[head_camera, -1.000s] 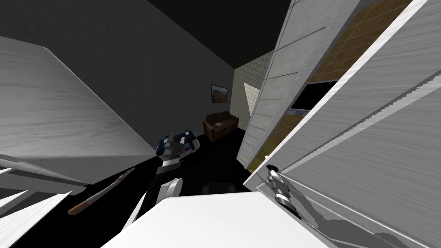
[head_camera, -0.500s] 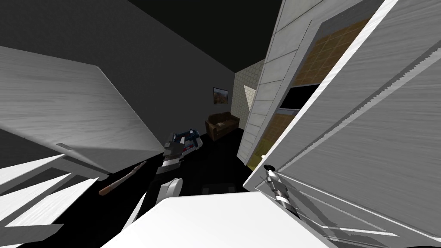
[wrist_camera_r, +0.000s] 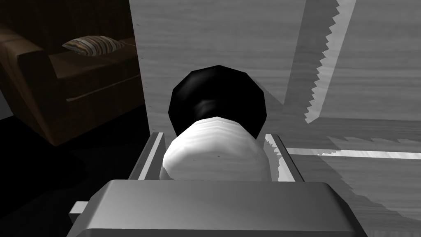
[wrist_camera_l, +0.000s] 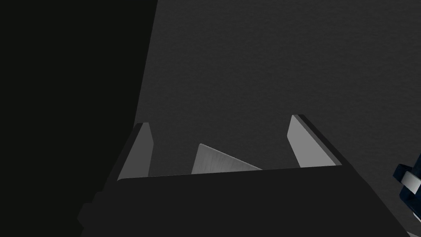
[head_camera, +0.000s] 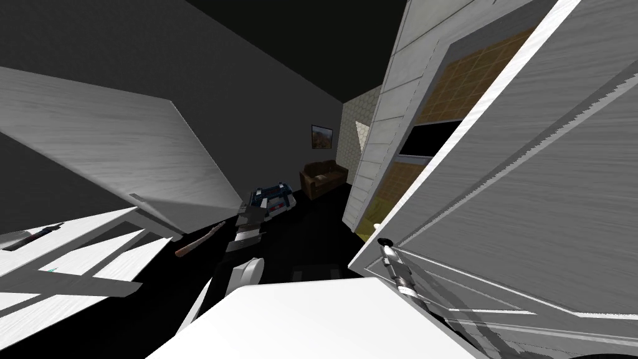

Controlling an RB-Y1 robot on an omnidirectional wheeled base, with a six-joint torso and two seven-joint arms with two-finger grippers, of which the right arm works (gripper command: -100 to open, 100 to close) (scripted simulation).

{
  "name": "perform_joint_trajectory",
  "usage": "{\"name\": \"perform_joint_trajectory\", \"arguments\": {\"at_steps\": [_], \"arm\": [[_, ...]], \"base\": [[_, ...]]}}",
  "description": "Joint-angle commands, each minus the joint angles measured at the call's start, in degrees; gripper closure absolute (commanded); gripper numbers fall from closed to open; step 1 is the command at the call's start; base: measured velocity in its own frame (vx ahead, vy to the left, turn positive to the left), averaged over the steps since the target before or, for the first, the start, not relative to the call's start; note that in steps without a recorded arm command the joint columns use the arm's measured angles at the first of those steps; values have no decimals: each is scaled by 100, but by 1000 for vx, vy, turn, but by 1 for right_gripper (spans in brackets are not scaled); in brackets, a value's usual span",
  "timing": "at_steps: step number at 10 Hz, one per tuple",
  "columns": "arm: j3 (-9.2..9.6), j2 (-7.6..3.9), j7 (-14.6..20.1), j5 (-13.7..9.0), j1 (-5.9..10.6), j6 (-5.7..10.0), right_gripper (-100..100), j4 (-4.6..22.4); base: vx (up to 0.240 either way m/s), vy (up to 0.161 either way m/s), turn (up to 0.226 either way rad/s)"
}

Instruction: Pull the door open

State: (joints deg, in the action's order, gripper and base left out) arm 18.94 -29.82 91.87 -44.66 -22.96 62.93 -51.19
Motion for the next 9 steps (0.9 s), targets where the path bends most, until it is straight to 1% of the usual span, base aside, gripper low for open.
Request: {"name": "perform_joint_trajectory", "arguments": {"at_steps": [1,2,3,4,5,9], "arm": [[138,-56,57,110,-50,120,100,-3],[210,-89,87,166,-77,167,100,-29],[183,-53,100,147,-22,161,100,51],[322,-82,131,252,-73,240,100,24],[351,-95,140,276,-82,262,100,17],[616,-210,218,497,-162,466,100,-45]], "base": [[-285,4,64],[-266,0,39],[-116,4,10],[-154,-35,58],[-196,-46,49],[-191,-37,43]]}}
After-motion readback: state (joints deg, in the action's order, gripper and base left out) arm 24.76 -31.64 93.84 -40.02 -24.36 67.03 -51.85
